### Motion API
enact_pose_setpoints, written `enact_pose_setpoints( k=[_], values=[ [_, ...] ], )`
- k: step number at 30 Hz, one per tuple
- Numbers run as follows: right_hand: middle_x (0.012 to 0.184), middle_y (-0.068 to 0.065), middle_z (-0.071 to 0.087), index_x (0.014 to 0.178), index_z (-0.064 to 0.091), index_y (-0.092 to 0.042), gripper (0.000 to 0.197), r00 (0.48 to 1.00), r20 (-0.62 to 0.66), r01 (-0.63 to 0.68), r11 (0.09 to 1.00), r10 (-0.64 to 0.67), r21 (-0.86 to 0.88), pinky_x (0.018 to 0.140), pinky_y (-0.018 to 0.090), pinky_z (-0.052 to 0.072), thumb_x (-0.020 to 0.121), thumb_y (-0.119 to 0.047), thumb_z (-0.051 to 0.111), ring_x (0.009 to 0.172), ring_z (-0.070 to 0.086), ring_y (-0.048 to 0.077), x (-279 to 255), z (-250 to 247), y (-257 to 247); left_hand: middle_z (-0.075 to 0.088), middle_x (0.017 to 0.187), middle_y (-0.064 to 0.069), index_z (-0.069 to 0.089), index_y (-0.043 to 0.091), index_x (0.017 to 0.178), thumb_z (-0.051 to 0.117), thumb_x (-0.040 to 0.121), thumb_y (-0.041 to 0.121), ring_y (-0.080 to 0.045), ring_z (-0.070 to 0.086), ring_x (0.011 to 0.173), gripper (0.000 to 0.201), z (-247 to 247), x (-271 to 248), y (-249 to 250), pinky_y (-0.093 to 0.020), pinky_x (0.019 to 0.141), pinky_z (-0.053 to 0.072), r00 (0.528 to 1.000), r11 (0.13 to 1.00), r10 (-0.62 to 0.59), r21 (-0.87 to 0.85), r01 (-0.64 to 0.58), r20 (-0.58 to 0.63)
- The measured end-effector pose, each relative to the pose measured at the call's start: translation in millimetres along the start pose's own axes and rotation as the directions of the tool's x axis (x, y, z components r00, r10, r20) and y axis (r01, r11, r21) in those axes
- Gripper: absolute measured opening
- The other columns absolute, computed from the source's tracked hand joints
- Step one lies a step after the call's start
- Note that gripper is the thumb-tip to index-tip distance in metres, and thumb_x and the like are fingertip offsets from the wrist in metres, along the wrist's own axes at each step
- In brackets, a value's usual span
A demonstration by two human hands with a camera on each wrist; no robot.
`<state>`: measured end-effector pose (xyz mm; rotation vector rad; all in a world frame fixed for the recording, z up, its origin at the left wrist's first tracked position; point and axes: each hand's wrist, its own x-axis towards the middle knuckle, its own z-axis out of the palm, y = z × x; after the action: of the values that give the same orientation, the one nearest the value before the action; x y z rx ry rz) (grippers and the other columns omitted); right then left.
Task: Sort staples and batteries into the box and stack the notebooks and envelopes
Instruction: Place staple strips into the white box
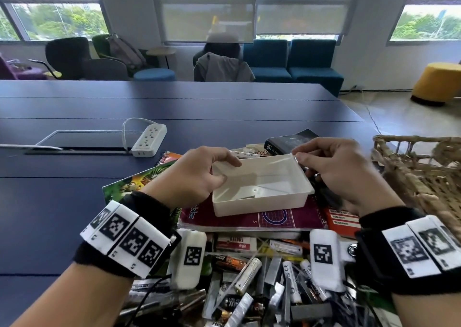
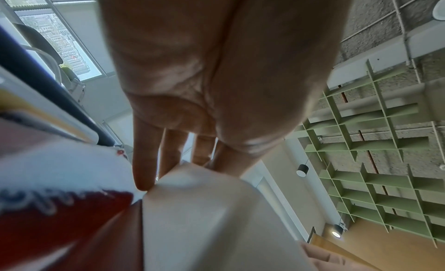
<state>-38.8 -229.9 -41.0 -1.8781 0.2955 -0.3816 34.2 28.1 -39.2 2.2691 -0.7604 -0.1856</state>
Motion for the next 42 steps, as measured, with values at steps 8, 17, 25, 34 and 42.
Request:
enact_pose_setpoints(
  k=[8, 17, 25, 34, 42],
  values=[
    [0.074, 0.007, 0.065, 0.088, 0.077, -0.017, 0.009, 1.0, 0.013, 0.004, 0.999, -0.003, -0.039, 0.061, 0.03, 0.053, 0.086, -0.01, 0.081, 0.057, 0.06, 0.014, -2.8, 1.4, -0.9, 0.07, 0.092, 0.015, 0.073, 0.036, 0.096, 0.071, 0.092, 0.008, -0.001, 0.064, 0.08, 0.029, -0.4, -5.0, 9.9, -0.012, 0.07, 0.048, 0.997, 0.998, 0.064, 0.02, -0.065, 0.031],
    [0.074, 0.017, 0.071, 0.077, 0.077, -0.013, 0.01, 1.0, 0.005, 0.0, 0.996, 0.001, -0.094, 0.06, 0.03, 0.055, 0.086, -0.011, 0.081, 0.057, 0.06, 0.013, -7.5, 1.2, -6.8, 0.068, 0.087, 0.014, 0.066, 0.031, 0.084, 0.069, 0.095, 0.012, 0.0, 0.06, 0.077, 0.022, 1.3, -5.2, 8.8, -0.017, 0.07, 0.046, 0.996, 0.993, 0.081, 0.083, -0.084, 0.03],
    [0.068, 0.004, 0.07, 0.083, 0.067, -0.014, 0.015, 0.998, -0.056, 0.02, 0.999, -0.022, -0.045, 0.057, 0.029, 0.048, 0.098, -0.013, 0.066, 0.059, 0.06, 0.017, -3.9, 1.4, -6.1, 0.063, 0.084, 0.012, 0.065, 0.031, 0.086, 0.056, 0.095, 0.0, 0.001, 0.055, 0.063, 0.033, 0.3, -8.6, 15.8, -0.015, 0.054, 0.043, 0.998, 0.983, 0.055, 0.174, -0.051, -0.019],
    [0.087, 0.006, 0.072, 0.092, 0.063, -0.018, 0.013, 0.991, -0.118, 0.058, 0.998, -0.055, 0.018, 0.067, 0.036, 0.053, 0.103, -0.023, 0.059, 0.075, 0.065, 0.018, -5.9, 0.1, -10.3, 0.058, 0.061, 0.016, 0.072, 0.029, 0.087, 0.061, 0.091, 0.021, 0.0, 0.055, 0.058, 0.014, -1.3, -9.7, 24.7, -0.016, 0.058, 0.037, 0.995, 0.958, 0.012, 0.286, 0.016, -0.095],
    [0.082, 0.005, 0.076, 0.088, 0.065, -0.018, 0.011, 0.994, 0.02, 0.112, 0.989, -0.111, -0.097, 0.067, 0.039, 0.054, 0.099, -0.018, 0.066, 0.07, 0.073, 0.02, -7.0, 4.1, -10.2, 0.056, 0.09, 0.02, 0.076, 0.034, 0.09, 0.069, 0.091, 0.045, 0.0, 0.048, 0.089, 0.013, 2.1, -13.0, 31.8, -0.021, 0.077, 0.036, 0.981, 0.9, 0.194, 0.402, -0.166, -0.028]
  ],
)
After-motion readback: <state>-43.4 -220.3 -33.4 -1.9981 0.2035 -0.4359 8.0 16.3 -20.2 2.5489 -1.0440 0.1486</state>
